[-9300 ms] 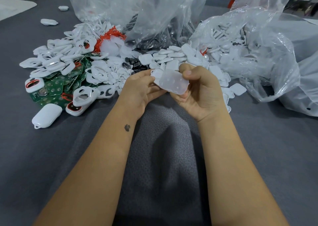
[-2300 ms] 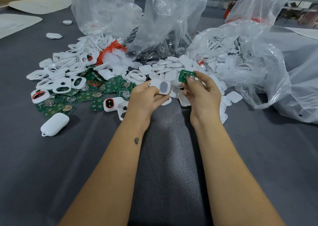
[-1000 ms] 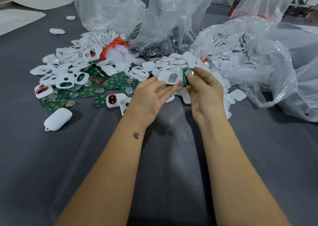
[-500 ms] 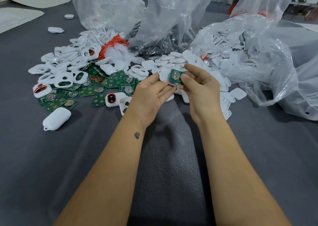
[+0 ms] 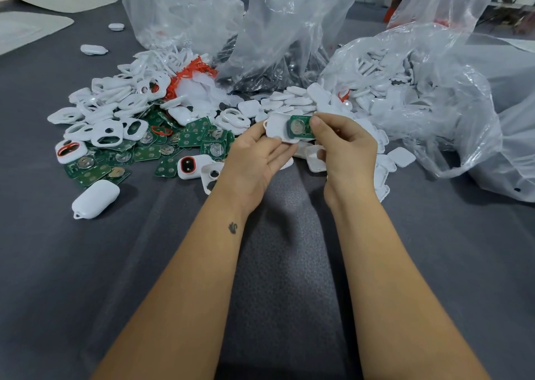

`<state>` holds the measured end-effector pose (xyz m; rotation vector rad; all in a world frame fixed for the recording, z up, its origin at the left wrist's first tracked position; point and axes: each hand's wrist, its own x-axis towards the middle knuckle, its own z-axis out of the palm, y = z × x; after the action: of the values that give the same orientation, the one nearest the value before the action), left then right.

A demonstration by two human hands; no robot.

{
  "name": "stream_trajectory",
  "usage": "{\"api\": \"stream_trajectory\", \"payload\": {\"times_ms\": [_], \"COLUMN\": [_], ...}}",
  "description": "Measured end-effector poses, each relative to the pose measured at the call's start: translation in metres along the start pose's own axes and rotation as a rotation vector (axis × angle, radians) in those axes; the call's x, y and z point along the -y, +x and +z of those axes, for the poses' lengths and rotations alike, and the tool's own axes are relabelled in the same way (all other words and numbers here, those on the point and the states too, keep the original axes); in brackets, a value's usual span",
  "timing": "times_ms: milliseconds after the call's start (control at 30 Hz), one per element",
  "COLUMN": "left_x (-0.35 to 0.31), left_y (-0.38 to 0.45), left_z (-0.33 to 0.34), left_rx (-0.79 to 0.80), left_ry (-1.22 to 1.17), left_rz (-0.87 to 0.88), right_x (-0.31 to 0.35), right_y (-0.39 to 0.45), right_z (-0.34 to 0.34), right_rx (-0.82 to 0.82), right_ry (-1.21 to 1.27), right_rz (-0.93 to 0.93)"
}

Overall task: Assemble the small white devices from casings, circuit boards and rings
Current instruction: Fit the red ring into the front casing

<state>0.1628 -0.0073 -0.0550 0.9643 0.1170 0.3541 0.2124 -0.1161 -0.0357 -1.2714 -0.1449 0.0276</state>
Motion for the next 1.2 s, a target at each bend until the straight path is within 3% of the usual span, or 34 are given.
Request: {"api": "stream_trajectory", "payload": {"times_ms": [267,800,1200], "left_x": [0.000,0.001,0.002], "left_y": [-0.003,-0.003,-0.004], "left_z": [0.002,0.005,0.007], "left_rx": [0.013,0.028,-0.050], "left_ry": [0.069,0.152,0.130], "left_rz": [-0.019,-0.040,-0.031], "right_x": [0.002,-0.009,-0.012], "right_y": [-0.002,0.000,-0.001], "right_z": [0.000,0.003,0.006], "right_rx": [0.014,-0.033,-0.048], "right_ry": [-0.030,-0.326,-0.400], "right_rz": [0.025,-0.121,-0.175]}}
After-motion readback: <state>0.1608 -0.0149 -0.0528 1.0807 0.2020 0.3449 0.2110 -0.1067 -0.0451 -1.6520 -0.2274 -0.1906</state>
